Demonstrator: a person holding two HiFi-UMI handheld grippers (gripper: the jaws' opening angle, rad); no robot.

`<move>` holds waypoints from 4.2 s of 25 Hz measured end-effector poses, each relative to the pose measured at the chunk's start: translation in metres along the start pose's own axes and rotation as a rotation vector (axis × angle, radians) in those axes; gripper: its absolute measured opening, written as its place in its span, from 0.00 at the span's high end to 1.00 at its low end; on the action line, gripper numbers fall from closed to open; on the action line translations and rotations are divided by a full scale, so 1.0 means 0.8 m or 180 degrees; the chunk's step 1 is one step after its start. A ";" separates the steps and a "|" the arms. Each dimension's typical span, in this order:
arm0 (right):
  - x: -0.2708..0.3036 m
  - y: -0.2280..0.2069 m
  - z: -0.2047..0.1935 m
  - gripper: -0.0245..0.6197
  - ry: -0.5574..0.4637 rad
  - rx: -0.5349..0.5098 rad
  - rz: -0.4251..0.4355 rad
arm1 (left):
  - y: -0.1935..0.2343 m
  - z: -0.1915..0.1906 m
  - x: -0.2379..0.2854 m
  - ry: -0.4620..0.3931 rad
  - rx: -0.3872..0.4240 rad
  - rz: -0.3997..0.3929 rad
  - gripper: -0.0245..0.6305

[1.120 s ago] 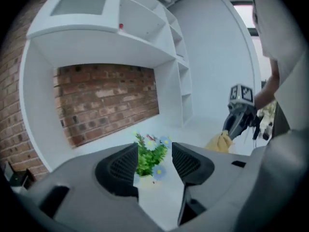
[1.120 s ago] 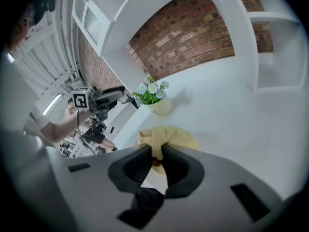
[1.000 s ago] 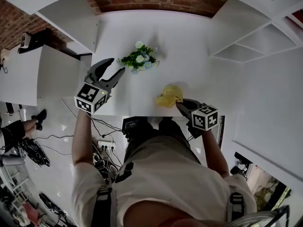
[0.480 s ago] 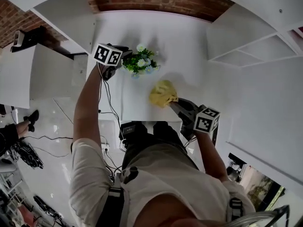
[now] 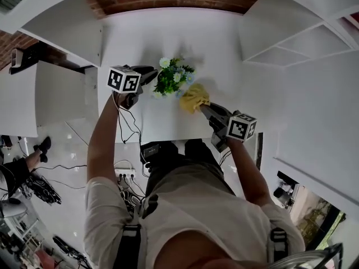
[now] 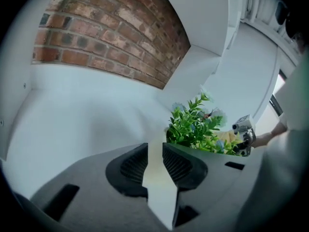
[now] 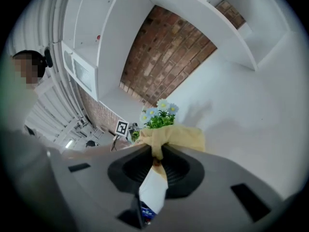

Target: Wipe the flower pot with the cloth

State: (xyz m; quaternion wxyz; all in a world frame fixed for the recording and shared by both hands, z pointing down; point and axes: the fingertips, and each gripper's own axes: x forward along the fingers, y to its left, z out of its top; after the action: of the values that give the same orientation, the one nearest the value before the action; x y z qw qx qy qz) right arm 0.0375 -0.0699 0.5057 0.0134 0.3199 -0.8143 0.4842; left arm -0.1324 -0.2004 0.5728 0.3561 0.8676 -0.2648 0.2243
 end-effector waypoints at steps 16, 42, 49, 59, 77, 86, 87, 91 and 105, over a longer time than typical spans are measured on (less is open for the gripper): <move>0.105 -0.065 0.031 0.86 -0.0254 0.0580 0.0328 | -0.046 -0.005 0.031 -0.0223 -0.0011 0.0165 0.74; 0.038 0.000 -0.089 0.86 0.0795 0.0348 0.0639 | -0.048 -0.024 0.024 -0.0752 -0.0739 0.0348 0.83; 0.040 -0.050 0.001 0.86 -0.0139 0.0707 0.0317 | -0.063 -0.038 0.020 -0.0762 -0.0765 0.0326 0.83; 0.065 -0.040 -0.079 0.86 0.0345 0.0687 0.0159 | -0.070 -0.049 0.014 -0.1006 -0.0871 0.0597 0.83; 0.002 0.005 -0.020 0.86 0.0016 0.0730 0.0744 | -0.089 -0.073 0.008 -0.0907 -0.1248 0.0578 0.82; 0.021 -0.030 -0.092 0.86 0.0290 0.0615 0.0095 | -0.112 -0.105 -0.005 -0.1071 -0.1967 0.0692 0.82; 0.023 -0.029 -0.104 0.86 0.0357 0.0624 0.0091 | -0.116 -0.110 -0.006 -0.1072 -0.2008 0.0685 0.82; 0.026 -0.025 -0.131 0.86 0.0503 0.0646 0.0150 | -0.127 -0.126 -0.008 -0.1032 -0.2082 0.0577 0.80; -0.022 -0.044 -0.089 0.86 0.0401 0.0527 0.0022 | -0.132 -0.100 -0.006 0.0232 0.0024 -0.0066 0.56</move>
State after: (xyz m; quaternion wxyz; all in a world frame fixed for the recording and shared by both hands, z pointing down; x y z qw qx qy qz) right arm 0.0497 -0.0158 0.5654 0.0365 0.2861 -0.7701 0.5690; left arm -0.0867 -0.0763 0.5690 0.3646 0.8629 -0.2418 0.2531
